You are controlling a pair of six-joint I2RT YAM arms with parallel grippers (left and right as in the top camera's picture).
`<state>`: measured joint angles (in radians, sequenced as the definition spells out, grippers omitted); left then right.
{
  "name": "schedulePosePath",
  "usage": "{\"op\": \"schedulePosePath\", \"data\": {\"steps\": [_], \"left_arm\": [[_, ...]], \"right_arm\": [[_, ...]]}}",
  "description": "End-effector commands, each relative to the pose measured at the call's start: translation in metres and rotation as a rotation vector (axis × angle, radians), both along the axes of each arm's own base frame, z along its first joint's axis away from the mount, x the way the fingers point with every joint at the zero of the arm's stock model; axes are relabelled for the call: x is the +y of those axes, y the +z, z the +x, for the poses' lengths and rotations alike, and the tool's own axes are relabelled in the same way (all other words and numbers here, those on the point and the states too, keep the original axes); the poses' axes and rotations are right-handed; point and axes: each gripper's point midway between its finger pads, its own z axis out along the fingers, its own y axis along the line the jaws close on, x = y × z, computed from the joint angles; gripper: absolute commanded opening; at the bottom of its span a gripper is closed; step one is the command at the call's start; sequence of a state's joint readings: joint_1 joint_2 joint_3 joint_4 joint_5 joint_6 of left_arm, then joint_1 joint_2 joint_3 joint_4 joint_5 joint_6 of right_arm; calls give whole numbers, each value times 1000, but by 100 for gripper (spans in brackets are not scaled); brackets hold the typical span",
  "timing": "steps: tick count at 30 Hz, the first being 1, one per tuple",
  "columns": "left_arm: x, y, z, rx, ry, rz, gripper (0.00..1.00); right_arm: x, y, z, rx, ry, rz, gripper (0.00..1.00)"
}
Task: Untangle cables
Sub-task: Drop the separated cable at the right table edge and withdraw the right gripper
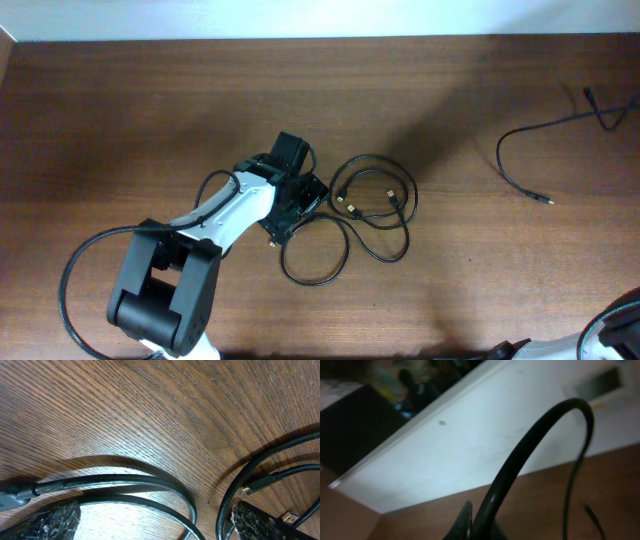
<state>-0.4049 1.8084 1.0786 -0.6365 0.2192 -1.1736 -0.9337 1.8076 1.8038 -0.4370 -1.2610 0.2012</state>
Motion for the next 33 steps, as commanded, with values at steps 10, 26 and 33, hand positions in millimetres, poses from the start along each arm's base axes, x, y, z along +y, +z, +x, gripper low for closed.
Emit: {"op": "schedulePosePath", "data": {"steps": [10,26,33], "left_arm": [[5,-4,0,5,4,30,99],[5,-4,0,5,3,30,99],[5,-4,0,5,3,30,99]], "right_arm": [[6,1,-4,-44,52,-77,11],[-52,-83,-20,404,-382,2,99],[-24,-77,-14,369,-262,71,99]]}}
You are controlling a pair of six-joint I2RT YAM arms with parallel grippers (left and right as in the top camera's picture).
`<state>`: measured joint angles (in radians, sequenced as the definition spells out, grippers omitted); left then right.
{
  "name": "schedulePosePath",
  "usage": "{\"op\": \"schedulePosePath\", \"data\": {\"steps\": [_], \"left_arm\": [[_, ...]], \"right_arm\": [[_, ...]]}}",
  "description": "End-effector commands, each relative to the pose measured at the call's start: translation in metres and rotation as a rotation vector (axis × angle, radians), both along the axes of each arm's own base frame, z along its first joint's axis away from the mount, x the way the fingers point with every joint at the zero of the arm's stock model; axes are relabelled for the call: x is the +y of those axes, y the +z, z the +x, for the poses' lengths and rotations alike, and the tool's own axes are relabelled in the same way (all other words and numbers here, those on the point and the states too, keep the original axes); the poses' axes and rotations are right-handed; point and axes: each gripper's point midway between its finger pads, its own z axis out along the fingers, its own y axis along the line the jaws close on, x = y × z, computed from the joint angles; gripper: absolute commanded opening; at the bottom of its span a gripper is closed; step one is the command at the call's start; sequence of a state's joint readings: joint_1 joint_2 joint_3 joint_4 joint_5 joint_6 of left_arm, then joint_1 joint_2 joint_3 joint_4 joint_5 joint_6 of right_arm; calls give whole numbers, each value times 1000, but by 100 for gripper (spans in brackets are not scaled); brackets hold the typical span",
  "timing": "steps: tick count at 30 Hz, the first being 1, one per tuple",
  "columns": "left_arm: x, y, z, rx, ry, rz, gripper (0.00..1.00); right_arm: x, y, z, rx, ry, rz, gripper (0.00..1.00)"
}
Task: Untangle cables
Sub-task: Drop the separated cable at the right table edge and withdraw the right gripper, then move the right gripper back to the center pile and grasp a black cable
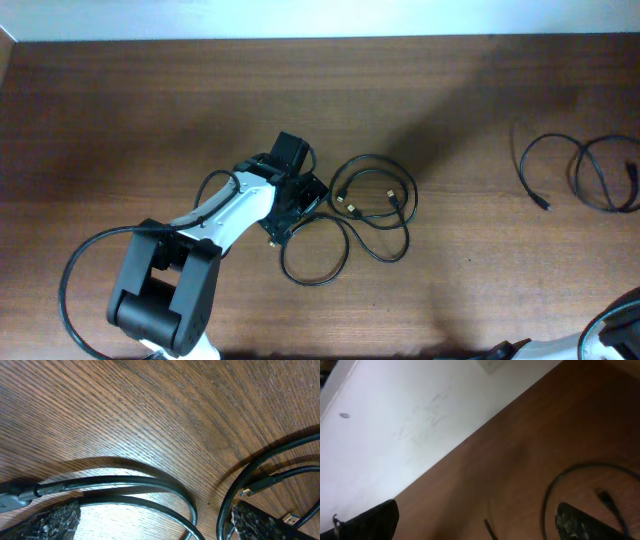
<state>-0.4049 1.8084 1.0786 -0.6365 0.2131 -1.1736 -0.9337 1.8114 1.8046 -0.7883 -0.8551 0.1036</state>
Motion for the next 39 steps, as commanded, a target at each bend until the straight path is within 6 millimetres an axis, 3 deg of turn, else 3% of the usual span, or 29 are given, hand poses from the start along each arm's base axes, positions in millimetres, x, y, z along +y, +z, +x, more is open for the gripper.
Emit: {"op": "schedulePosePath", "data": {"steps": [1,7,12,18,21,25,28,35,37,39], "left_arm": [[4,-4,-1,7,2,24,99],[4,-4,-1,7,2,24,99],[4,-4,-1,8,2,24,99],[4,-4,-1,7,2,24,99],[4,-4,-1,7,2,24,99],[3,-4,-1,8,1,23,99],[4,-4,-1,7,1,24,99],[3,-4,0,5,2,21,99],[-5,-1,-5,26,-16,-31,99],[-12,2,-5,-17,-178,-59,99]], "right_arm": [[14,2,4,-6,41,39,99],[47,-12,11,61,124,53,99],[77,-48,16,269,166,-71,99],[144,-68,28,400,335,-153,99],[187,-73,31,430,454,-165,99],[248,-78,28,473,598,-157,99],[281,-82,22,508,681,-152,99],[343,-91,2,580,841,-147,99],[355,-96,-2,596,872,-165,99],[361,-101,-5,624,889,-208,99]]}}
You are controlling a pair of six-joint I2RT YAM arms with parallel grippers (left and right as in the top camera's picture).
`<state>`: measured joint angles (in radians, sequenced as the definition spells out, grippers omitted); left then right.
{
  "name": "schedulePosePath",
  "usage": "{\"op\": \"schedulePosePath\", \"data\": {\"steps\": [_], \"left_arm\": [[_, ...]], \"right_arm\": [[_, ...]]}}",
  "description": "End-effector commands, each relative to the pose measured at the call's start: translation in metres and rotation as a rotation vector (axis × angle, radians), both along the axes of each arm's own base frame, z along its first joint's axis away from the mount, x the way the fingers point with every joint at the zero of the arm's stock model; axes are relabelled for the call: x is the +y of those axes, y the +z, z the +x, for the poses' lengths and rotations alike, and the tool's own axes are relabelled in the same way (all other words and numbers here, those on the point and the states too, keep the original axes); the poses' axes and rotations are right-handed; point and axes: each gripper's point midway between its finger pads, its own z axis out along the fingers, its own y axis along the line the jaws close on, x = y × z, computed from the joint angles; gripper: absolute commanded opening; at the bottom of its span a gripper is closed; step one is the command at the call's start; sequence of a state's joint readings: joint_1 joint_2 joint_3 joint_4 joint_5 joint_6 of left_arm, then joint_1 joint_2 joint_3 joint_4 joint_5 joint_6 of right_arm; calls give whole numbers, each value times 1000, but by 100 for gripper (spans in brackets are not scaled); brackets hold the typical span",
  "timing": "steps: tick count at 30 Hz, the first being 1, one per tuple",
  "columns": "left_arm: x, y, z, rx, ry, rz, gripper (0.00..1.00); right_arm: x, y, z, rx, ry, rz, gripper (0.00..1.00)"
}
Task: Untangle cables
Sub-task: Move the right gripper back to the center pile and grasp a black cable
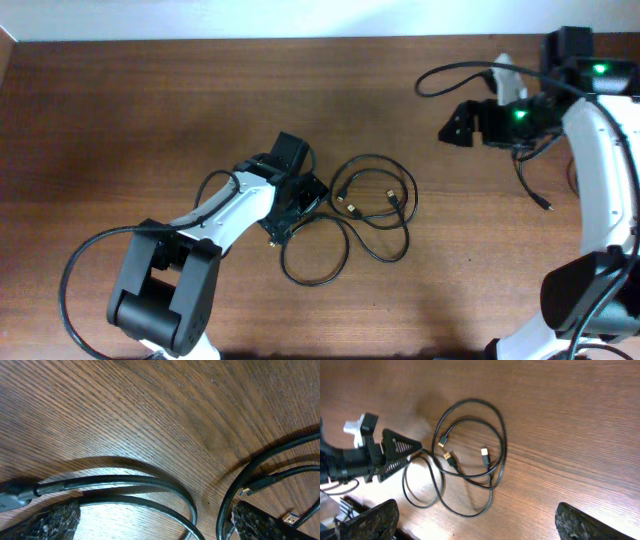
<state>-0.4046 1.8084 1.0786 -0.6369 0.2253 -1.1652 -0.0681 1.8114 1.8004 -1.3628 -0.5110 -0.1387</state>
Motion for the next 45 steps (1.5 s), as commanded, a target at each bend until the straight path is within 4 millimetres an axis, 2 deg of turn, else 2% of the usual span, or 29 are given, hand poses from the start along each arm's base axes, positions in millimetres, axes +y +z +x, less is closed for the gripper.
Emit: {"op": "schedulePosePath", "data": {"steps": [1,3,5,8,9,13,15,18,20,27,30,32,40,45], "left_arm": [[-11,3,-3,-43,-223,-46,99],[-9,10,-3,-71,-312,-27,99],[2,25,-2,-104,-335,38,99],[39,68,1,-203,-316,226,99],[51,94,2,-287,-346,285,99],[61,157,-9,-502,-531,335,99],[65,181,-18,-587,-588,355,99],[69,210,-28,-693,-612,367,99],[72,221,-34,-726,-602,366,99],[76,223,-42,-721,-603,367,99],[76,221,-41,-716,-605,367,99],[76,221,-42,-715,-605,367,99],[75,221,-41,-713,-605,367,99],[75,221,-41,-713,-605,367,99]], "right_arm": [[14,-18,-8,39,71,-89,99],[19,-24,-14,57,101,-143,99],[26,-28,-19,66,130,-175,99],[27,-35,-22,80,138,-227,99],[27,-40,-25,99,123,-239,99],[26,-59,-33,155,98,-236,99],[28,-71,-37,181,88,-223,99],[42,-90,-45,208,102,-133,99],[49,-101,-48,214,108,-91,98],[51,-134,-62,247,112,-69,100],[51,-147,-68,255,113,-64,92],[54,-153,-70,253,115,-44,90],[58,-170,-67,210,106,-18,90],[58,-186,-59,188,10,-3,90]]}}
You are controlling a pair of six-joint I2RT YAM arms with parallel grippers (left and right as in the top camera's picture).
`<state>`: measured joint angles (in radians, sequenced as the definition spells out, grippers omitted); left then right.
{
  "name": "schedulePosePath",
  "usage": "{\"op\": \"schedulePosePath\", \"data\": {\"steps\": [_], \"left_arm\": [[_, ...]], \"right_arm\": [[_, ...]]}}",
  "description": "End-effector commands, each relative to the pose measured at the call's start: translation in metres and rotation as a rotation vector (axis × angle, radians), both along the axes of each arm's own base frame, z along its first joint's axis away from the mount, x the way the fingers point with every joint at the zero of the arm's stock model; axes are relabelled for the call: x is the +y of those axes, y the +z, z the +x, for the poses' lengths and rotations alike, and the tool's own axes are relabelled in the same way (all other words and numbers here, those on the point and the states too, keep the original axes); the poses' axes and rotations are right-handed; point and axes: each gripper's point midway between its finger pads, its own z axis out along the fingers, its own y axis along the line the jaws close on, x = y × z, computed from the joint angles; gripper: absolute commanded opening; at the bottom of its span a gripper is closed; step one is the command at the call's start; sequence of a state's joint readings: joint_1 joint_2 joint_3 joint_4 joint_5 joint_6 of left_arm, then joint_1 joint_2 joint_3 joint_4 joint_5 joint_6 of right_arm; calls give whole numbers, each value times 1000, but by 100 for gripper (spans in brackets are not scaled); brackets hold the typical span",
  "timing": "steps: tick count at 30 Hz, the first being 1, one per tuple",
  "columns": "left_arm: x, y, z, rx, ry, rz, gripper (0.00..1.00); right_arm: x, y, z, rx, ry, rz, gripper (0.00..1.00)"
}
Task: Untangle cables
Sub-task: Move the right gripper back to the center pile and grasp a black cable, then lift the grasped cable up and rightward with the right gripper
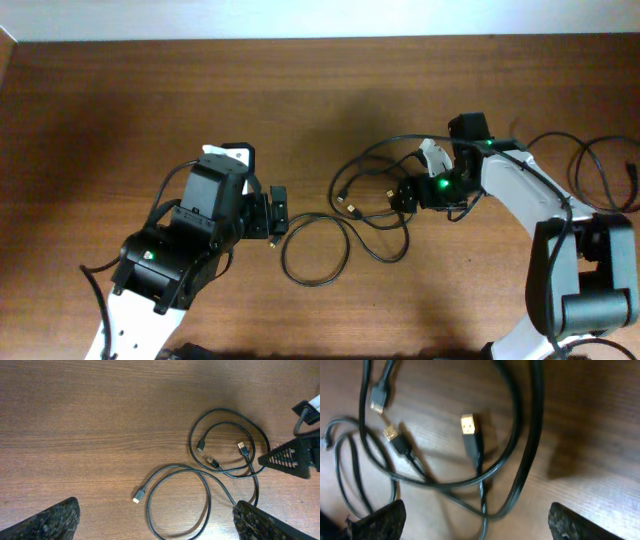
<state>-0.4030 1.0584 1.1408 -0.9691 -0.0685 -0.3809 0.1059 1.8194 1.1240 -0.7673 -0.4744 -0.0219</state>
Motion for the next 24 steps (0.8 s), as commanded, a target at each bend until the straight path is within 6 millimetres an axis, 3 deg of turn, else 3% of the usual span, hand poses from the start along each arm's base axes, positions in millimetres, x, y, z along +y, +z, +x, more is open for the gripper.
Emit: {"op": "schedulePosePath", "data": {"steps": [1,4,11,13,15,21,24], "left_arm": [[2,2,2,-13,-6,21,99],[2,2,2,-13,-5,21,99],[2,2,2,-13,-5,21,99],[2,2,2,-13,-6,20,99],[2,2,2,-13,-6,21,99],[2,2,2,-13,-6,21,99],[2,2,2,-13,-5,21,99]], "right_arm": [[3,-16,-8,41,-71,16,89],[3,-25,-13,38,-73,17,89],[6,-26,-15,39,-69,44,42],[7,-26,-15,38,-68,51,26],[8,-25,-14,37,-68,54,4],[19,-8,-15,71,-58,128,4],[20,24,-6,73,-50,126,4]]}}
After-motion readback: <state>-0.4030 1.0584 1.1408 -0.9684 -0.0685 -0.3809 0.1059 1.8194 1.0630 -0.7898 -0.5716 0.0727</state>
